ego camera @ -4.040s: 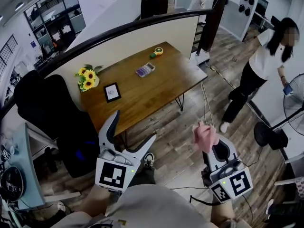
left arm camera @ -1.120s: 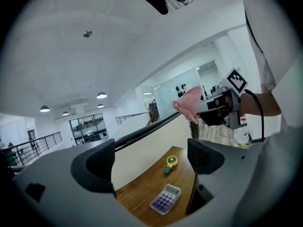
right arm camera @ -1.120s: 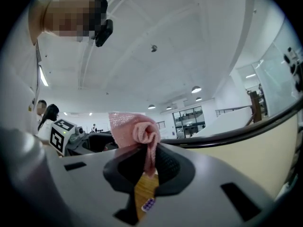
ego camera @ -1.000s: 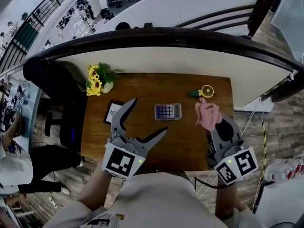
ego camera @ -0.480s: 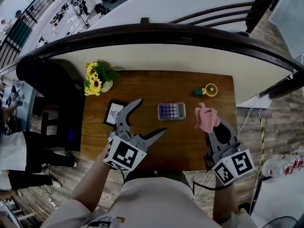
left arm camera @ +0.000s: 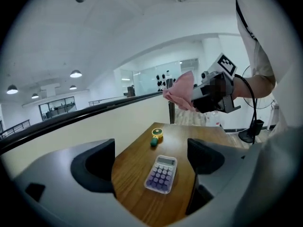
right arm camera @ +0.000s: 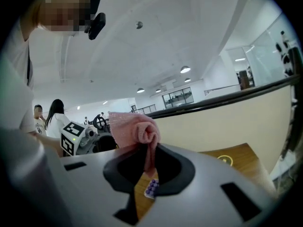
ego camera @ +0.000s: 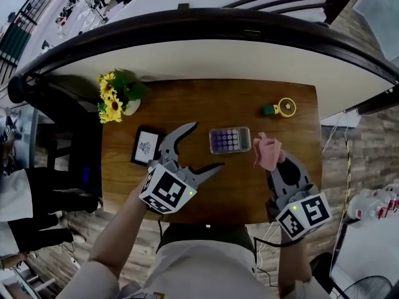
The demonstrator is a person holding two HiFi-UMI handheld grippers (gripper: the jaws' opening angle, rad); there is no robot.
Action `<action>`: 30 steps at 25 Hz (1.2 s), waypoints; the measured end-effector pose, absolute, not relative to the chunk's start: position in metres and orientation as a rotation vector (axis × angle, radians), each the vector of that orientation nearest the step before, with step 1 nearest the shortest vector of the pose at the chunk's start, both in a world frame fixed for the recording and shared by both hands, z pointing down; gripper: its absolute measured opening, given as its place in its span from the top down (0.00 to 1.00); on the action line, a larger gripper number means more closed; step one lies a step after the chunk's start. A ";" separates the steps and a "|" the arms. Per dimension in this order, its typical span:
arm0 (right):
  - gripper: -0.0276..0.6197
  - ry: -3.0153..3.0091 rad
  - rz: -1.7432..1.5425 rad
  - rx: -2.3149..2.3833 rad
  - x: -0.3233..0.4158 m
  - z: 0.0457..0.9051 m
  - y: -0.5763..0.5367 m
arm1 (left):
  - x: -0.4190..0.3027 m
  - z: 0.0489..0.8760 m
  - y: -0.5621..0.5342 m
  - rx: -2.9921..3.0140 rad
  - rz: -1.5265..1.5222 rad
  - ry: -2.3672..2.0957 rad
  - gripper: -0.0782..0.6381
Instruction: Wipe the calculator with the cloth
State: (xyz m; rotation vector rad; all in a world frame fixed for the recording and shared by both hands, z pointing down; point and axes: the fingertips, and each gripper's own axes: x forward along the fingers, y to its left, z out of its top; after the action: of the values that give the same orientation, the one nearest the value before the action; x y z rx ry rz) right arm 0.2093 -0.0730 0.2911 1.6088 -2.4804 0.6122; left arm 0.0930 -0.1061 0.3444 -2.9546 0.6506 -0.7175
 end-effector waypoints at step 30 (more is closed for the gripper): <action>0.89 -2.317 0.795 1.570 0.205 0.461 -0.115 | 0.119 0.592 -0.126 -3.028 -1.241 0.273 0.25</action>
State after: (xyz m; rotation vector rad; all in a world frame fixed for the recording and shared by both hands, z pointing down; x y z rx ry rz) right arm 0.2048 -0.1146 0.4614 1.5704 -2.3174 0.7947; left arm 0.1192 -0.1256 0.5922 -3.0280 0.2733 -1.2410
